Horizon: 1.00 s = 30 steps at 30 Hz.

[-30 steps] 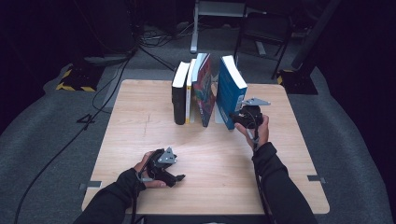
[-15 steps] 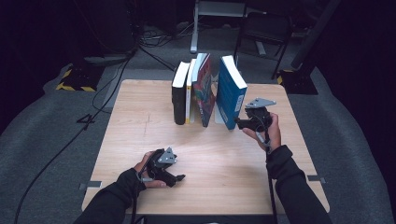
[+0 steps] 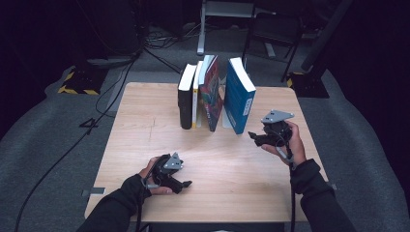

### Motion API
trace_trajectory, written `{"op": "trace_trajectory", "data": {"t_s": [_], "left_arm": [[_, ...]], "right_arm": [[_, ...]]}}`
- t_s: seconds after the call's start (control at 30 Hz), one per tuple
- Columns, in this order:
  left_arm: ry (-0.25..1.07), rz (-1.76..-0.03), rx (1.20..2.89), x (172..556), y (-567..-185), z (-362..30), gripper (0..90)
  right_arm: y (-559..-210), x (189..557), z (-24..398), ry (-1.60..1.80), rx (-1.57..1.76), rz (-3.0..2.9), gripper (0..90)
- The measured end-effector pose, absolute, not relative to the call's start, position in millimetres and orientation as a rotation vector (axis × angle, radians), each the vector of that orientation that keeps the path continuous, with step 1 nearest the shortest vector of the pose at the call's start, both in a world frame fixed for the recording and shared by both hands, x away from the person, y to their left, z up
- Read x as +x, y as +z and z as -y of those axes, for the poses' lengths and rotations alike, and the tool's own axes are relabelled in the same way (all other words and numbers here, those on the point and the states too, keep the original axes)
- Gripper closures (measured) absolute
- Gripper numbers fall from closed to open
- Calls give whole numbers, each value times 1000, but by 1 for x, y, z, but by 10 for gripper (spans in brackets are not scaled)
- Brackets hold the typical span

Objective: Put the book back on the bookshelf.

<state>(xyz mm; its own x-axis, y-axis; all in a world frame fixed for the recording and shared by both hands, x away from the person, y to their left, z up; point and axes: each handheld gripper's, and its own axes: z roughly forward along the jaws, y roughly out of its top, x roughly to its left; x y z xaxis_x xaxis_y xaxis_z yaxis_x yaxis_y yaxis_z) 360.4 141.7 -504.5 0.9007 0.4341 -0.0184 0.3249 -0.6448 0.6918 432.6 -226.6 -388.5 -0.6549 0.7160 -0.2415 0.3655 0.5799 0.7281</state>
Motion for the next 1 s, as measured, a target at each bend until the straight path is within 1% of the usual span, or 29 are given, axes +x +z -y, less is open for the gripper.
{"op": "trace_trajectory", "data": {"t_s": [0.33,0.6,1.0], "left_arm": [[193,-541,2325,360,-504,-142,150],[192,-541,2324,361,-504,-141,150],[193,-542,2324,361,-504,-141,150]], "right_arm": [[-393,412,244,832,824,-2329,280],[-403,395,255,784,789,-2362,271],[-419,380,271,733,810,-2372,275]]}}
